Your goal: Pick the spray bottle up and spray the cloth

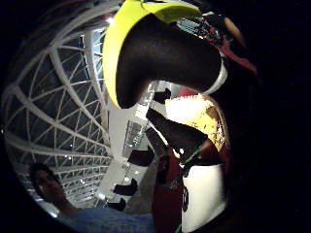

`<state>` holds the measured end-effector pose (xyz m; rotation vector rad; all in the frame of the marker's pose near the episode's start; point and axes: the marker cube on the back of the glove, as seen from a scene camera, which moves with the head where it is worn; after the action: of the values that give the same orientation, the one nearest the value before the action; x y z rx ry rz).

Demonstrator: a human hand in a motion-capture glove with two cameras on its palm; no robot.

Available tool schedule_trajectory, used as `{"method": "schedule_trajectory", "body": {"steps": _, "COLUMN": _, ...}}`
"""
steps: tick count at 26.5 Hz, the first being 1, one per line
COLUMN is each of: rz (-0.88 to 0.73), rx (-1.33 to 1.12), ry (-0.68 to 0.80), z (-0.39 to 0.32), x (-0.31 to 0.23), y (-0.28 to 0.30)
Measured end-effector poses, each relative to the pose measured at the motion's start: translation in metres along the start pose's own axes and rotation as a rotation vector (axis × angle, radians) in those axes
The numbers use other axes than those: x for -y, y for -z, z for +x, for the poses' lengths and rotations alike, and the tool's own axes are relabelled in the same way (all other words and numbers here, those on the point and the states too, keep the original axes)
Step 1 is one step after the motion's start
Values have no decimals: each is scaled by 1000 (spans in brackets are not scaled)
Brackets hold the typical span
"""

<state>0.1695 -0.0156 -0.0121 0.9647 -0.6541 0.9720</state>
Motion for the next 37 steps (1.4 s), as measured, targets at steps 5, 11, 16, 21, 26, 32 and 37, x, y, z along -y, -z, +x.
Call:
{"method": "schedule_trajectory", "body": {"steps": 5, "rz": 40, "rx": -13, "ry": 0, "z": 0, "x": 4, "y": -12}}
{"method": "schedule_trajectory", "body": {"steps": 11, "rz": 103, "rx": -33, "ry": 59, "z": 4, "x": -1, "y": -21}}
{"method": "schedule_trajectory", "body": {"steps": 16, "rz": 100, "rx": -56, "ry": 99, "z": 4, "x": 6, "y": -23}}
{"method": "schedule_trajectory", "body": {"steps": 21, "rz": 75, "rx": -5, "ry": 119, "z": 1, "x": 11, "y": -21}}
{"method": "schedule_trajectory", "body": {"steps": 26, "rz": -19, "rx": 83, "ry": 114, "z": -3, "x": 17, "y": -14}}
{"method": "schedule_trajectory", "body": {"steps": 32, "rz": -279, "rx": 90, "ry": 137, "z": -16, "x": 15, "y": -5}}
{"method": "schedule_trajectory", "body": {"steps": 37, "rz": -454, "rx": 86, "ry": 150, "z": -31, "x": 12, "y": 0}}
